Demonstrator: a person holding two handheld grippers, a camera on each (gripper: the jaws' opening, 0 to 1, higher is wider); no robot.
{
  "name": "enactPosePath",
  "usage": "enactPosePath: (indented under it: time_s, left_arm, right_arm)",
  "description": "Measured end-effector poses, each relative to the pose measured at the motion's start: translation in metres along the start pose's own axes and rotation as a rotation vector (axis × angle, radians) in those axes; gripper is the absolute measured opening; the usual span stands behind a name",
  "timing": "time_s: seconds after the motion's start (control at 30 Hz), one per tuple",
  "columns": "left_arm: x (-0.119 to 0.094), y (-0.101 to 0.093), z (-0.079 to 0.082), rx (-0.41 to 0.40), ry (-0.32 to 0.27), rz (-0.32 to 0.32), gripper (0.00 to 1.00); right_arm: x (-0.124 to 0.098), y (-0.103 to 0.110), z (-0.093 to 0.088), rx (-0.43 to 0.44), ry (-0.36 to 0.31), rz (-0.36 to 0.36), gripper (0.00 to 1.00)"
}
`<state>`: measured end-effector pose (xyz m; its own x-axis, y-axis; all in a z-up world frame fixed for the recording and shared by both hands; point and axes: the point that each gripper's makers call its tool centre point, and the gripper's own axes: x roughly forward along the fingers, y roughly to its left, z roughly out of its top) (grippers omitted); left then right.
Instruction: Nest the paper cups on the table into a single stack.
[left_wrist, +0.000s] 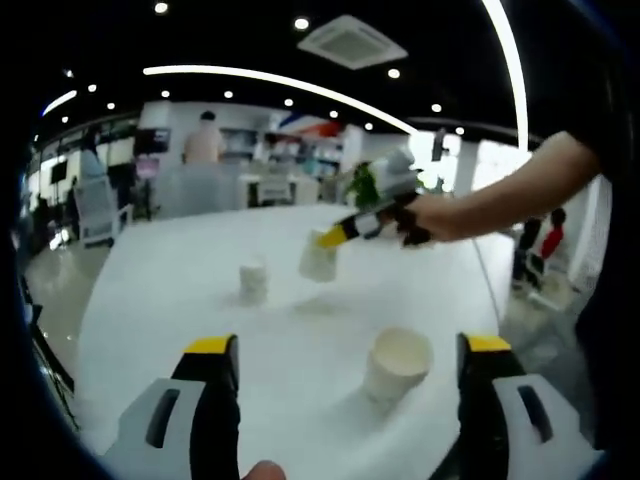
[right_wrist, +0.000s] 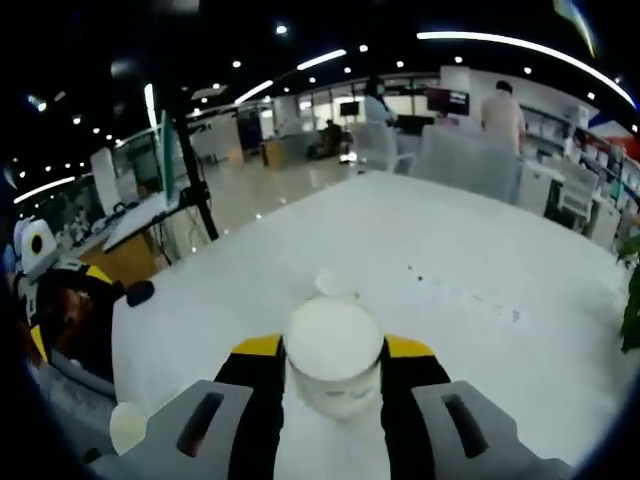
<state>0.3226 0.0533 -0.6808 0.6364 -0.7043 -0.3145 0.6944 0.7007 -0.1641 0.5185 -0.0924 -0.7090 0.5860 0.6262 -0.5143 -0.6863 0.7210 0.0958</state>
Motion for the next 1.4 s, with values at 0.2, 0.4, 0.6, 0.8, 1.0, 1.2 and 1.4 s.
enactPosePath:
  time_s: [0.2, 0.4, 0.6, 0.8, 1.0, 1.2, 1.4]
  left_arm:
    - [0.002, -0.002, 0.004, 0.002, -0.009, -0.017, 0.89]
    - [0.004, -0.004, 0.006, 0.002, -0.016, -0.028, 0.89]
    - [0.005, -0.008, 0.007, 0.002, -0.017, -0.043, 0.89]
    - [0.005, -0.012, 0.008, 0.002, -0.019, -0.06, 0.89]
    - [0.006, -0.017, 0.007, 0.006, -0.013, -0.078, 0.89]
    - [0.007, -0.02, 0.007, 0.012, -0.014, -0.095, 0.89]
    - [0.007, -0.022, 0.008, 0.007, -0.023, -0.105, 0.89]
  right_arm:
    - [-0.013, 0.016, 0.001, -0.006, -0.014, 0.01, 0.34]
    - [-0.024, 0.028, 0.0, -0.003, -0.019, 0.018, 0.34]
    - [-0.036, 0.037, -0.001, 0.001, -0.029, 0.019, 0.34]
    - [-0.05, 0.047, 0.003, 0.021, -0.056, 0.027, 0.34]
    - [-0.063, 0.058, 0.002, 0.034, -0.078, 0.03, 0.34]
    - [-0.075, 0.071, 0.0, 0.05, -0.095, 0.038, 0.34]
    - [-0.086, 0.086, 0.0, 0.074, -0.119, 0.05, 0.34]
